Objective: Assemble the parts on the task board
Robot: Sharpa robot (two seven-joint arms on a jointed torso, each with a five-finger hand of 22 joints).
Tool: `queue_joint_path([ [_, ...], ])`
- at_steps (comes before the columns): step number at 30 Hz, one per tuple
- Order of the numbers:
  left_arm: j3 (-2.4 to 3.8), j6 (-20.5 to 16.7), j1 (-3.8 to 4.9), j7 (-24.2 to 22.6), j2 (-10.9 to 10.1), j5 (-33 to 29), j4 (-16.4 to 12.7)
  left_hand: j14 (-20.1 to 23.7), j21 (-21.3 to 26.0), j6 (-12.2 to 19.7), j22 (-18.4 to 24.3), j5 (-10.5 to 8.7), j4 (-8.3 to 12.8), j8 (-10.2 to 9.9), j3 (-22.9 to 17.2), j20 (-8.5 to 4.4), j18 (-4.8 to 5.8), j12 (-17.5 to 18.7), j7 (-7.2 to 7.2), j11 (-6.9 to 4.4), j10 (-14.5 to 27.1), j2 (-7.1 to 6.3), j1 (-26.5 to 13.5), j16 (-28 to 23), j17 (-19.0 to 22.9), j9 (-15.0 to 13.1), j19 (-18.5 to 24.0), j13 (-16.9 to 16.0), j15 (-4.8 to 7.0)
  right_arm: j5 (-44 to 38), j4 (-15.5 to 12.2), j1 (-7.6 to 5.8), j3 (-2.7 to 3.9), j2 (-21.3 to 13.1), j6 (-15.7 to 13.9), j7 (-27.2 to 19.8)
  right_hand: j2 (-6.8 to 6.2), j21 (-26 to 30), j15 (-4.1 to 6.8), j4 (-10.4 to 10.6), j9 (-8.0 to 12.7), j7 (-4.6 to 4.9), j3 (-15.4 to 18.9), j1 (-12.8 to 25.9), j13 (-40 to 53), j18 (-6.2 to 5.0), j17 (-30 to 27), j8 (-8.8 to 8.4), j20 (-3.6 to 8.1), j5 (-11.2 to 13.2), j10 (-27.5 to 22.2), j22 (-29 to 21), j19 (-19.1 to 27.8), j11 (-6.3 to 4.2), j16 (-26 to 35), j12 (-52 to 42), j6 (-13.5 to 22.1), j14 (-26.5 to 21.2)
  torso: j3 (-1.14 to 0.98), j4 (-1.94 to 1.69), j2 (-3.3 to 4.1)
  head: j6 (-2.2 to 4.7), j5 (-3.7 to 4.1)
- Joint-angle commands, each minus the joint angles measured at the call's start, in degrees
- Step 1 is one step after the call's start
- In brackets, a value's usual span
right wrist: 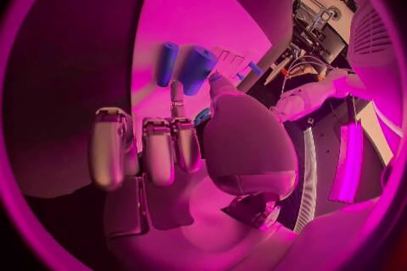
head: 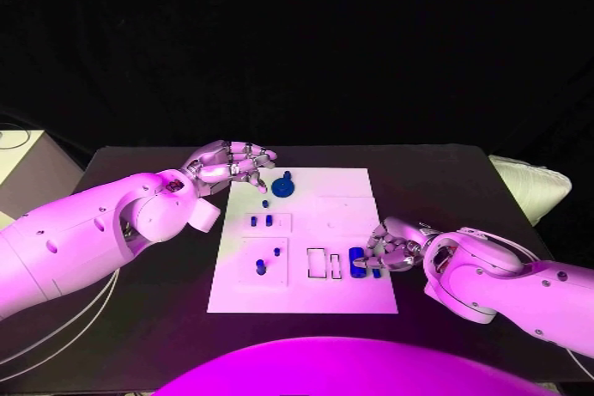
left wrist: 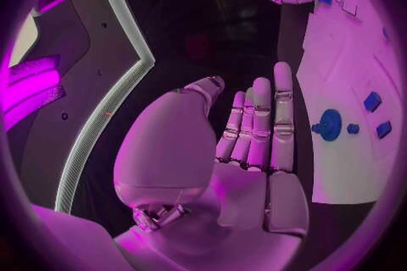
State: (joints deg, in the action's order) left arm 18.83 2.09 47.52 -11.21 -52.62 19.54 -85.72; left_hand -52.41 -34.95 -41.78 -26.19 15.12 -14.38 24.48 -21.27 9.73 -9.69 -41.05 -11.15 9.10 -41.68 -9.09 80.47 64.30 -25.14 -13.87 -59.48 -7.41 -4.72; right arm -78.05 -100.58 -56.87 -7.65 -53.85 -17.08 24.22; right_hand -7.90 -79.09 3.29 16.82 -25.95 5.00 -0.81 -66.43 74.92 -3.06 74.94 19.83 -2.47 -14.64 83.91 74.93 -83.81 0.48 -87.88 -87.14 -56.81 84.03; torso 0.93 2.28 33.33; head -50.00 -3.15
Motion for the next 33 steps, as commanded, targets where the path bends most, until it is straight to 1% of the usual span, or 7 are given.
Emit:
queue_joint_path([
  [1,0.05,0.62,-0.07,-0.37,0.08,-0.45,-0.09,0.2,0.4,0.33,0.06,0.1,-0.2,0.34,0.21,0.06,-0.78,-0.24,-1.42,-0.15,0.26,0.41,0.11,-0.02,-0.1,0.06,-0.52,0.08,-0.08,-1.89,0.21,0.18,0.0,0.62,1.27,1.23,-0.06,-0.36,0.04,0.01,0.06,0.09,0.44,0.63,11.45,0.6,10.2,-0.32,-0.02,0.12,3.55,5.62,-3.03,0.17,-0.31,0.08,-0.41,4.9,0.03,0.04,0.04,0.0,-0.09],
  [11,0.05,0.96,-0.22,-0.14,-0.01,-0.44,0.05,0.21,0.43,0.34,0.08,0.09,-0.29,0.38,0.27,0.07,-0.77,-0.26,-1.43,-0.14,0.29,0.42,0.06,-0.02,-0.1,0.07,-0.54,0.1,-0.09,-3.31,1.78,0.69,0.01,2.43,1.49,2.1,0.18,-0.47,0.02,0.02,0.12,0.1,1.39,0.91,11.42,0.62,10.31,-0.37,-0.05,0.16,3.51,5.77,-3.02,0.18,-0.34,0.15,-0.44,4.92,-0.01,0.01,0.09,0.0,-0.21],
  [16,0.05,1.34,-0.24,0.18,-0.08,-0.44,0.07,0.22,0.46,0.28,0.1,0.09,-0.35,0.45,0.31,0.07,-0.77,-0.27,-1.43,-0.13,0.31,0.44,0.04,-0.02,-0.1,0.07,-0.54,0.11,-0.1,-4.09,2.81,1.08,0.01,3.61,2.46,2.5,0.23,-0.48,0.01,0.01,0.14,0.1,1.71,0.96,11.37,0.62,10.24,-0.4,-0.06,0.19,3.47,5.8,-3.01,0.19,-0.31,0.21,-0.43,4.9,-0.04,0.09,0.12,0.0,-0.24],
  [20,0.05,1.78,-0.25,0.56,-0.07,-0.42,0.06,0.23,0.47,0.28,0.11,0.08,-0.39,0.46,0.34,0.08,-0.76,-0.27,-1.43,-0.13,0.32,0.43,0.01,-0.02,-0.1,0.07,-0.54,0.11,-0.11,-4.61,3.34,1.44,0.01,4.31,3.71,2.65,0.35,-0.65,-0.02,-0.12,0.18,0.13,2.11,0.25,11.48,0.65,10.6,-0.46,-0.09,0.01,3.52,5.99,-3.02,0.21,-0.44,0.17,-0.39,4.98,-0.08,-0.03,0.17,0.0,-0.15],
  [23,0.05,1.95,-0.25,0.73,-0.09,-0.41,0.05,0.24,0.49,0.29,0.13,0.07,-0.44,0.48,0.38,0.08,-0.76,-0.27,-1.44,-0.12,0.35,0.42,-0.03,-0.02,-0.1,0.08,-0.54,0.12,-0.12,-4.83,3.64,1.64,0.01,4.65,4.19,2.8,0.47,-1.01,-0.05,-0.15,0.25,0.16,2.4,-0.73,11.72,0.73,11.19,-0.53,-0.13,-0.25,3.67,6.35,-3.09,0.25,-0.66,0.0,-0.35,5.11,-0.08,0.0,0.17,0.0,-0.19],
  [25,0.05,2.03,-0.25,0.8,-0.09,-0.4,0.06,0.24,0.49,0.29,0.13,0.07,-0.44,0.48,0.38,0.08,-0.76,-0.27,-1.44,-0.12,0.35,0.42,-0.03,-0.02,-0.1,0.08,-0.54,0.12,-0.12,-4.92,3.86,1.74,0.01,4.88,4.36,2.96,0.7,-1.08,-0.08,-0.11,0.31,0.19,2.71,-1.53,11.8,0.74,11.22,-0.59,-0.17,-1.78,3.7,6.47,-3.07,0.27,-0.67,-0.01,-0.37,5.11,-0.06,0.07,0.14,0.0,-0.17],
  [33,0.05,2.31,-0.26,1.06,-0.08,-0.36,0.02,0.28,0.54,0.32,0.16,0.07,-0.52,0.5,0.44,0.09,-0.75,-0.28,-1.45,-0.11,0.39,0.42,-0.07,-0.04,-0.1,0.1,-0.53,0.13,-0.13,-4.26,4.1,1.87,0.0,5.13,3.05,3.48,1.56,-1.33,-0.07,-0.26,0.44,0.13,2.4,-3.37,12.05,0.78,11.45,-0.62,-0.19,-3.29,3.85,6.79,-3.09,0.23,-0.75,-0.15,-0.64,5.16,-0.02,0.08,0.11,0.0,-0.16],
])
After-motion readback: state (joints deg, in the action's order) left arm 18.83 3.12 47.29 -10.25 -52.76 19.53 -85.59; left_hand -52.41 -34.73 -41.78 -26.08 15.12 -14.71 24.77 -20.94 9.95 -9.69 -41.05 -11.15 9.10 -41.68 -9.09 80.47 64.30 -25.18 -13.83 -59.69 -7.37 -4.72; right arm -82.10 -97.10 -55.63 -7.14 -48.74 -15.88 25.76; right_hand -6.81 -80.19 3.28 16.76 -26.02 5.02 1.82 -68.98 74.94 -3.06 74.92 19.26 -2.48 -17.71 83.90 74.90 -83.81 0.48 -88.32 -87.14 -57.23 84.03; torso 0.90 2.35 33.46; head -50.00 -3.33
